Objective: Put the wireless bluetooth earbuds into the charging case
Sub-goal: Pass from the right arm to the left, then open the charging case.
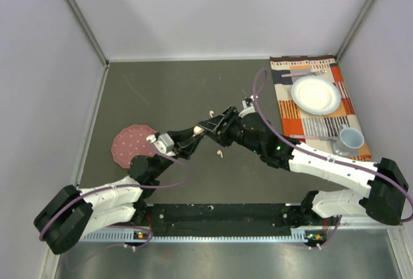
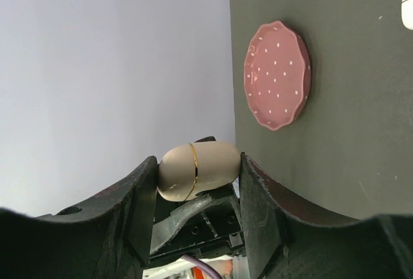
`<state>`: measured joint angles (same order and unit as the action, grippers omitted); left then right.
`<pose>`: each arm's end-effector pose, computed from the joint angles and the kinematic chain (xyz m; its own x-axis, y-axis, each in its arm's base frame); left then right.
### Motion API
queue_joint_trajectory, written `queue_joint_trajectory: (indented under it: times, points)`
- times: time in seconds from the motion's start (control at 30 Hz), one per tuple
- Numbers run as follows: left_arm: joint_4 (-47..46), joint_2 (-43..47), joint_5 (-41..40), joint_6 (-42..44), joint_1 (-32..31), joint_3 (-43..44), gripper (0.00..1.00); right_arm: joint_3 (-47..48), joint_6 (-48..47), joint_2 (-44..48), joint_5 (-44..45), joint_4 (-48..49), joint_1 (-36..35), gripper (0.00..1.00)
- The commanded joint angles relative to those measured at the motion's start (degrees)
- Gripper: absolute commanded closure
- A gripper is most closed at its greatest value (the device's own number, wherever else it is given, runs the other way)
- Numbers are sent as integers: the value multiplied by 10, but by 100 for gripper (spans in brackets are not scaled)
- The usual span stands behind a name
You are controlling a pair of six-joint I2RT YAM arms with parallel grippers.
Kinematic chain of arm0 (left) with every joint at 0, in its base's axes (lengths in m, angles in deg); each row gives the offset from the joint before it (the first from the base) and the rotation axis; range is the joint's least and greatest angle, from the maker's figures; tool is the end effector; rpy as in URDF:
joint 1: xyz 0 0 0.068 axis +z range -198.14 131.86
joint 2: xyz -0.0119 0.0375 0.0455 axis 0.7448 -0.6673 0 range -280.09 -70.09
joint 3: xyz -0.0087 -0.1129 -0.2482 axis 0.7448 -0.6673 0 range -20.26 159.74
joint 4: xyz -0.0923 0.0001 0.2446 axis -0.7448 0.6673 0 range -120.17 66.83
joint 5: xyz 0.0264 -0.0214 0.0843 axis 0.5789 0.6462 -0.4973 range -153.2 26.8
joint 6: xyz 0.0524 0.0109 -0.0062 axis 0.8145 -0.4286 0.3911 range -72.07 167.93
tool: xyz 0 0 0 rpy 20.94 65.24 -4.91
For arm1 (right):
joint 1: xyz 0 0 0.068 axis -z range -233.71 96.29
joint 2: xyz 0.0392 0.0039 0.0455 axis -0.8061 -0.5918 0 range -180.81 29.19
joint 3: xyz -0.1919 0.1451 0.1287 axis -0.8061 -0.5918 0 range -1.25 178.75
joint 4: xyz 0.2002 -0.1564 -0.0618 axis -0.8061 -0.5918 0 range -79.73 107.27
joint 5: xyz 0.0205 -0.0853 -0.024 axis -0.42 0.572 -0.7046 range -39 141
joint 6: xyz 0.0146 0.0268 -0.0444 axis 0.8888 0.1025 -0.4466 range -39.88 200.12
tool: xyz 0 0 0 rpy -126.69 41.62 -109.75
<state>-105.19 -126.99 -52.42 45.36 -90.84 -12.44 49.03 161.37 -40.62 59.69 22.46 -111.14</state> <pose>0.1274 -0.1267 0.2365 0.2857 -0.3236 -0.9020 0.8035 0.5939 0.0414 0.1583 0.2377 0.3089 -0.7657 0.6162 -0.1844 0.0170 0.3059 0.9519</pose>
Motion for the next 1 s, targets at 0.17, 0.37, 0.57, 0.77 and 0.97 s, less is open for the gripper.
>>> queue_joint_trajectory:
  times: [0.17,0.37,0.57,0.77,0.97]
  points:
    - [-90,-6,9,-6,-5,4,99,-16,7,16,-5,74,5,85]
    - [-118,9,-8,-21,-6,-12,100,2,-101,41,26,37,5,20]
    - [40,95,34,-32,-2,23,100,25,-313,96,75,10,6,1]
    - [37,144,113,-43,14,22,100,68,-494,129,1,-46,7,1]
    - [28,145,197,-75,45,36,100,75,-565,158,-131,-53,7,1]
